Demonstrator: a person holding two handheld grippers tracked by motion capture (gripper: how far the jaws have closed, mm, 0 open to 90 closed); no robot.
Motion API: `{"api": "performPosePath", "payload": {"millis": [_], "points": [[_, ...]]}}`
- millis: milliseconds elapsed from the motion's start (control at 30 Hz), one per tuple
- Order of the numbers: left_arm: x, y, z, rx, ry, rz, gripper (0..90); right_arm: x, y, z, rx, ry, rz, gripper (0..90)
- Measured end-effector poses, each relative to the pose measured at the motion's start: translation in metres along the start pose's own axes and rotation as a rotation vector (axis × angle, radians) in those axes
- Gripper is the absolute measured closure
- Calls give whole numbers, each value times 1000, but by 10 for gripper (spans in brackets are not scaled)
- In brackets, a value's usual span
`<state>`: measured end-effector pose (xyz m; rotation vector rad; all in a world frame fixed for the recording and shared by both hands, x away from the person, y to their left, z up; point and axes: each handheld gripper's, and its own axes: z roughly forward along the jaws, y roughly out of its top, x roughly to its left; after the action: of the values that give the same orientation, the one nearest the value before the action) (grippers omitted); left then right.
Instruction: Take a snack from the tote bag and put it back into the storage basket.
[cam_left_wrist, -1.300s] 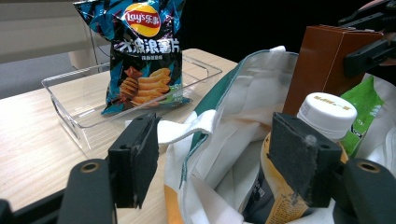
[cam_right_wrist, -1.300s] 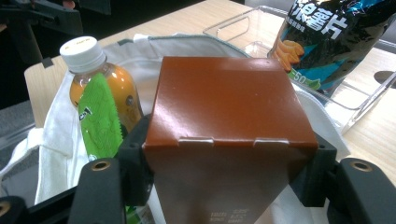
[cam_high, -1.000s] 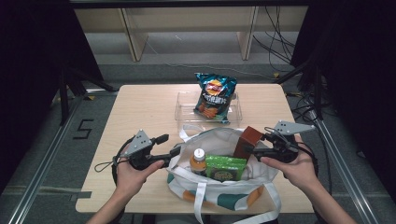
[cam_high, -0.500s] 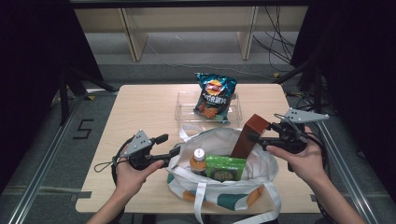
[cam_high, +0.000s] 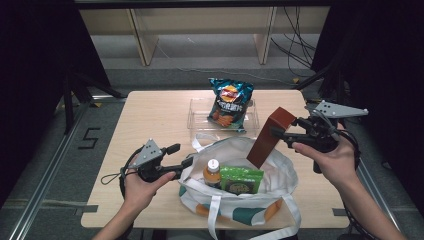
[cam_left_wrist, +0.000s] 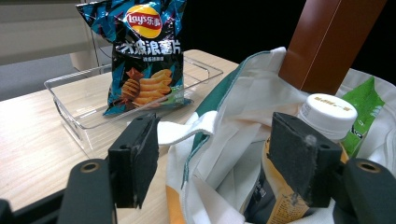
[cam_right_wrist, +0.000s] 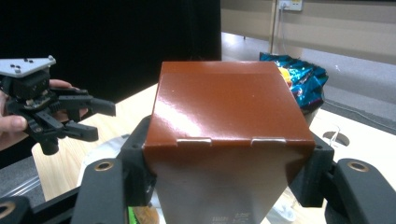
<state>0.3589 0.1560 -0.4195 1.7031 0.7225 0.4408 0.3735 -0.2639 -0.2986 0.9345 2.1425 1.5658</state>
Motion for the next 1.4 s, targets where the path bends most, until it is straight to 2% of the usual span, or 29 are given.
{"api": "performPosePath", "payload": {"millis": [33,67,100,133,167,300,400,567,633,733,767,800,1033,1067,1100,1167,1200,1267,1367,1400], "points": [[0,0,0,1,0,0,327,1,2,-1,11,5,25,389],[0,0,0,1,0,0,327,0,3,-1,-2,-1,14,389],[0,0,0,0,0,0,327,1,4,-2,-3,1,28,389],[0,0,0,0,0,0,327,-1,6,-2,1,-9,9,389],[0,0,0,-1,-1,-1,327,0,7,-3,-11,-6,28,389],[1,1,1,-3,0,-2,327,0,16,-8,-25,-8,40,389],[2,1,2,-1,-1,-7,327,-1,24,-10,-48,-11,26,389],[3,1,3,-11,-8,-9,328,-3,33,-12,-58,-49,6,389],[3,1,2,0,-2,-2,327,-5,36,-13,-52,-43,24,389],[3,1,1,-6,-1,-10,328,-7,39,-13,-71,-73,20,390],[2,1,1,-4,-1,-10,327,-10,40,-13,-83,-83,-5,389],[2,2,1,-6,-1,-8,327,-9,40,-13,-84,-89,15,390],[-2,2,-2,-14,-2,-7,327,-14,38,-11,-75,-116,31,389],[-2,2,-3,-14,-1,-10,327,-16,38,-10,-81,-134,18,389],[-2,2,-3,-14,0,-7,327,-15,38,-10,-83,-133,38,389],[-2,1,-3,-13,1,-5,327,-18,40,-10,-87,-148,22,389],[-2,1,-3,-13,2,-6,327,-17,40,-9,-82,-152,38,389],[-2,0,-4,-12,5,-8,327,-21,41,-8,-88,-162,23,389],[-1,1,-3,-13,8,-9,328,-22,42,-4,-88,-173,41,389],[-1,1,-3,-12,6,-6,327,-24,42,-2,-88,-174,29,389]]}}
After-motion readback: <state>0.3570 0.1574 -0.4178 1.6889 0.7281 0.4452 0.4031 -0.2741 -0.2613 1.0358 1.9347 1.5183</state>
